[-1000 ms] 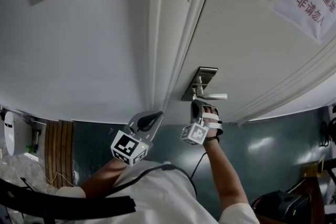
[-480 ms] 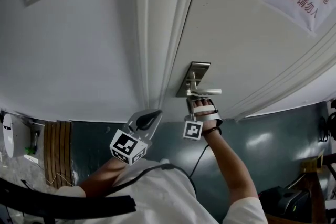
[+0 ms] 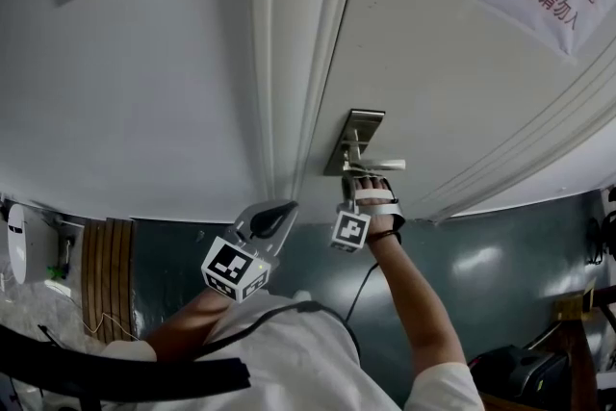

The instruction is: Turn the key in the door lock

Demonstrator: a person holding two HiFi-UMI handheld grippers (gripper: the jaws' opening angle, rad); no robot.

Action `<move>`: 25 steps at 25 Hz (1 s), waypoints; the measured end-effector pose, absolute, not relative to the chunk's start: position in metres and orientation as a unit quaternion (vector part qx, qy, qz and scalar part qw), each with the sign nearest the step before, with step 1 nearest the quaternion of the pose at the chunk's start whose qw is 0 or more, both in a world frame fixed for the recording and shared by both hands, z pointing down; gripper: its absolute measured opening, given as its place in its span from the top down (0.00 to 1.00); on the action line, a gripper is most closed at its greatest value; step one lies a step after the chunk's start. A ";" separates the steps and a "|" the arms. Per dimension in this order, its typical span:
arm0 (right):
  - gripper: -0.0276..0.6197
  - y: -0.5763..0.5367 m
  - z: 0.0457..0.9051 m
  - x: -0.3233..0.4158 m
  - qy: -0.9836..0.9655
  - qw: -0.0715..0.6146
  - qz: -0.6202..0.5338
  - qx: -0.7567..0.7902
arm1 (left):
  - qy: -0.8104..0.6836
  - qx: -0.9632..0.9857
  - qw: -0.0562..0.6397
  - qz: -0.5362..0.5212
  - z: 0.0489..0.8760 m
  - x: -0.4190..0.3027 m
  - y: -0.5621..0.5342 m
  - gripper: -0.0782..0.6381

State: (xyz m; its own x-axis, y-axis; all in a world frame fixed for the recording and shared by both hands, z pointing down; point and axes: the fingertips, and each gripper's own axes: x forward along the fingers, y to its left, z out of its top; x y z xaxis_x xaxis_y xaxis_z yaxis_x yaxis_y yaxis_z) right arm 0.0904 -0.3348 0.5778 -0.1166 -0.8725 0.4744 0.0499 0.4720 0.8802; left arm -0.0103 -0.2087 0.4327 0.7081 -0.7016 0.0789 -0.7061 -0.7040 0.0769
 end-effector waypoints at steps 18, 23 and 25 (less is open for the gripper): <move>0.82 -0.282 0.525 0.097 -0.800 0.280 -0.138 0.512 | -0.378 0.924 0.048 0.027 0.430 0.001 -0.196 0.88; 0.93 -0.248 0.496 0.097 -0.832 0.154 -0.040 0.531 | -0.371 0.927 0.048 0.025 0.428 0.008 -0.192 0.88; 0.94 -0.237 0.483 0.096 -0.841 0.114 -0.017 0.529 | -0.368 0.928 0.048 0.024 0.428 0.010 -0.191 0.88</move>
